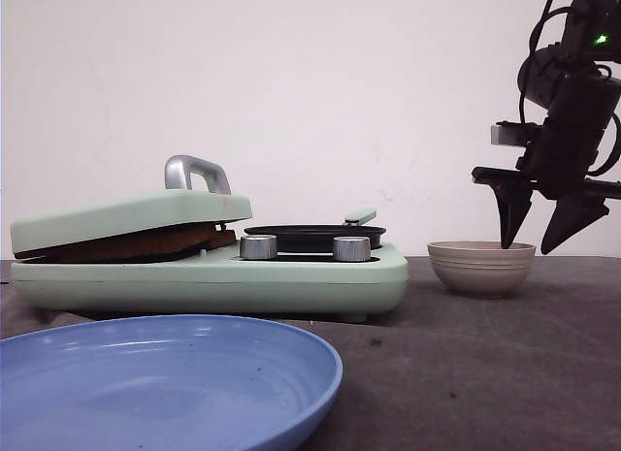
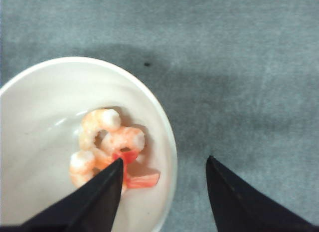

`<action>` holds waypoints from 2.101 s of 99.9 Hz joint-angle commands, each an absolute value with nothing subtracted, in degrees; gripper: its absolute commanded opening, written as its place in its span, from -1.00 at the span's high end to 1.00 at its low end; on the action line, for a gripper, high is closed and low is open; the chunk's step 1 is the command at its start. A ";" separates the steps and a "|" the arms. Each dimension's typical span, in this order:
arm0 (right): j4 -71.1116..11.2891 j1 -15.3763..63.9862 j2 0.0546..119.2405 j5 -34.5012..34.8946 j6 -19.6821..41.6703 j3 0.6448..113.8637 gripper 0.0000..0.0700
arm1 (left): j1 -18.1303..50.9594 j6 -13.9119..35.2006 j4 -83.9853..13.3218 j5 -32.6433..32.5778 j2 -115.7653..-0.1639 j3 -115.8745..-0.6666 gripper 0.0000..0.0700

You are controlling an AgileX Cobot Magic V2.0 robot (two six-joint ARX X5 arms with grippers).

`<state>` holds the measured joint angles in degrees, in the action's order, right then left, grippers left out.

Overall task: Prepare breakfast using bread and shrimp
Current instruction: 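Lower the right gripper to the cream shrimp bowl rim and grasp it, then lift the bowl with the right gripper over the frying pan, then tilt the bowl with the right gripper to pour shrimp into the pan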

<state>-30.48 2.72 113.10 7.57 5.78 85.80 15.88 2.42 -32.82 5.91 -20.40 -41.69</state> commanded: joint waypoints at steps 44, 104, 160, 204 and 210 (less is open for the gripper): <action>-29.67 2.87 116.81 8.97 5.32 87.07 0.47 | 15.99 1.78 -32.91 5.74 -20.53 -41.93 0.00; -24.03 25.32 116.77 -4.97 -10.00 110.69 0.99 | 15.99 1.91 -33.54 5.76 -20.53 -41.93 0.00; -19.40 31.46 116.77 -25.74 -23.68 110.69 0.99 | 15.99 -0.73 -35.16 5.76 -20.53 -41.93 0.00; -11.90 34.54 116.77 -26.76 -30.52 110.56 0.99 | 15.99 -1.32 -35.16 5.76 -20.53 -41.93 0.00; -12.08 34.50 116.77 -26.79 -30.48 110.54 1.00 | 15.99 -1.52 -35.16 5.76 -20.53 -41.93 0.00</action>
